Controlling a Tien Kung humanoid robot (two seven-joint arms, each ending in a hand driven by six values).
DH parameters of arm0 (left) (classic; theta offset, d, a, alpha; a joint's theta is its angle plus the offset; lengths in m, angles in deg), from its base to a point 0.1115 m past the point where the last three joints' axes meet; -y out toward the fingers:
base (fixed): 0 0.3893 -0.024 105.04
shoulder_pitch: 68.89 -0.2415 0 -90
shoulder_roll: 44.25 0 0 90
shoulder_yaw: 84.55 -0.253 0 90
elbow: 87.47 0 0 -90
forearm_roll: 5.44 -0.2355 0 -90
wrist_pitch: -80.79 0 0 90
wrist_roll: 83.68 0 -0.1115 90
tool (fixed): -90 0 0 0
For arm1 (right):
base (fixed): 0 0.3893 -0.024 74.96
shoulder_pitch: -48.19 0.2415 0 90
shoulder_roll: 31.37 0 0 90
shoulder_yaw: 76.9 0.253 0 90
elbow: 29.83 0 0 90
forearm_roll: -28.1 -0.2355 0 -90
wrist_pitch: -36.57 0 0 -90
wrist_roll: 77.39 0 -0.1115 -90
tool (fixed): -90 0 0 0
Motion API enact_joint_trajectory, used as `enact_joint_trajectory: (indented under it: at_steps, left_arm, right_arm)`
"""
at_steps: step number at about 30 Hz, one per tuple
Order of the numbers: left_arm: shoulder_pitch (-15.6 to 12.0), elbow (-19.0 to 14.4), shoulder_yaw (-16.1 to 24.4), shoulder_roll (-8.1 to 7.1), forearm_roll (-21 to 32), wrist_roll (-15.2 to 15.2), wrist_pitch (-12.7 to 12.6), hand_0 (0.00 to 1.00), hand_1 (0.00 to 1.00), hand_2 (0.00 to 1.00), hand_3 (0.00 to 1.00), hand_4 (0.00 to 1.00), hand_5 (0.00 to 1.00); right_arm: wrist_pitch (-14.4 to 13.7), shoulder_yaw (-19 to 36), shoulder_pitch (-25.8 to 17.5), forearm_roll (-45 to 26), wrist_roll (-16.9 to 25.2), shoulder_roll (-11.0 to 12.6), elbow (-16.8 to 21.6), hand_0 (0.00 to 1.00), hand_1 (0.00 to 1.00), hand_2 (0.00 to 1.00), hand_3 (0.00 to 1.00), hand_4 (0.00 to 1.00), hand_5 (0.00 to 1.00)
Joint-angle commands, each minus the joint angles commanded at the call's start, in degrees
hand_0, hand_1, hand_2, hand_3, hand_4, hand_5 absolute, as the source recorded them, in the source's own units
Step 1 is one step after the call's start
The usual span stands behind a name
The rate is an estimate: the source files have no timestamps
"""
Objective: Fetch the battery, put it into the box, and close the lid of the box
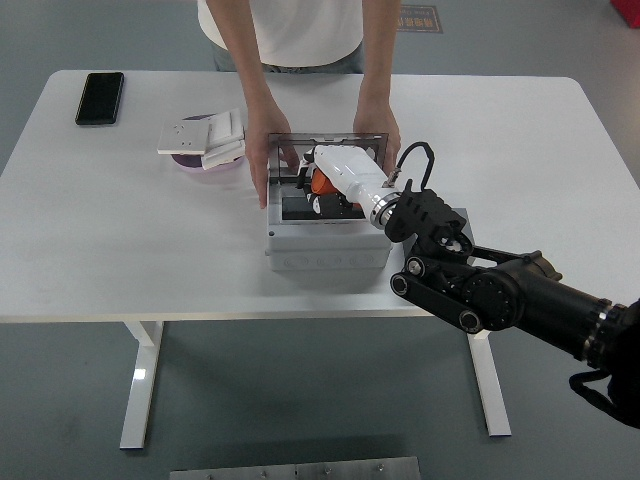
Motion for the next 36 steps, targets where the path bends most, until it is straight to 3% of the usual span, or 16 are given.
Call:
enact_joint_trajectory:
  at_steps: [1,2,7,8,13,14,25,26,36]
  left_arm:
    - [-0.01,-0.01,-0.01,0.00,0.00,-0.01,0.01,0.637,0.739,0.586,0.522,0.382,0.002]
    - [-0.01,-0.01,0.01,0.00,-0.01,-0.03,0.01,0.638,0.739,0.585,0.522,0.382,0.002]
    - [0.00,-0.01,0.04,0.00,-0.03,-0.05,0.01,0.638,0.739,0.585,0.522,0.382,0.002]
    - [-0.01,-0.01,0.06,0.00,-0.03,-0.05,0.00,0.637,0.739,0.585,0.521,0.382,0.002]
    - [-0.08,-0.03,0.10,-0.01,-0.03,-0.08,-0.01,0.637,0.739,0.585,0.521,0.382,0.002]
    - [-0.08,-0.03,0.12,-0.02,-0.04,-0.09,-0.02,0.637,0.739,0.586,0.521,0.382,0.002]
    - [-0.13,-0.06,0.27,-0.03,-0.20,-0.18,-0.05,0.637,0.740,0.586,0.521,0.382,0.002]
    - [-0.14,-0.06,0.28,-0.03,-0.20,-0.19,-0.06,0.637,0.739,0.586,0.521,0.382,0.002]
    - [-0.26,-0.09,0.43,0.06,-0.38,-0.30,-0.10,0.638,0.739,0.586,0.521,0.381,0.002]
  right_arm:
    - [0.09,0.09,0.01,-0.08,0.02,-0.02,0.00,0.237,0.230,0.302,0.319,0.039,0.002]
    - [0.14,0.14,0.01,-0.15,0.05,-0.02,-0.01,0.308,0.258,0.369,0.394,0.218,0.002]
    - [0.18,0.36,0.01,-0.59,0.26,-0.08,-0.14,0.308,0.258,0.369,0.394,0.218,0.002]
    - [0.18,0.38,0.01,-0.66,0.32,-0.10,-0.18,0.518,0.445,0.532,0.551,0.542,0.002]
    - [0.14,0.42,0.01,-0.81,0.45,-0.20,-0.25,0.518,0.445,0.532,0.551,0.542,0.002]
    - [0.16,0.43,0.00,-0.79,0.45,-0.22,-0.26,0.560,0.540,0.598,0.634,0.563,0.002]
    - [0.34,0.44,-0.13,-1.37,0.77,-0.42,-0.29,0.568,0.564,0.613,0.641,0.568,0.002]
    - [0.34,0.45,-0.14,-1.43,0.80,-0.44,-0.30,0.655,0.633,0.639,0.650,0.662,0.002]
    - [0.13,0.61,-0.11,-1.47,0.81,-0.43,0.15,0.682,0.644,0.645,0.653,0.706,0.032]
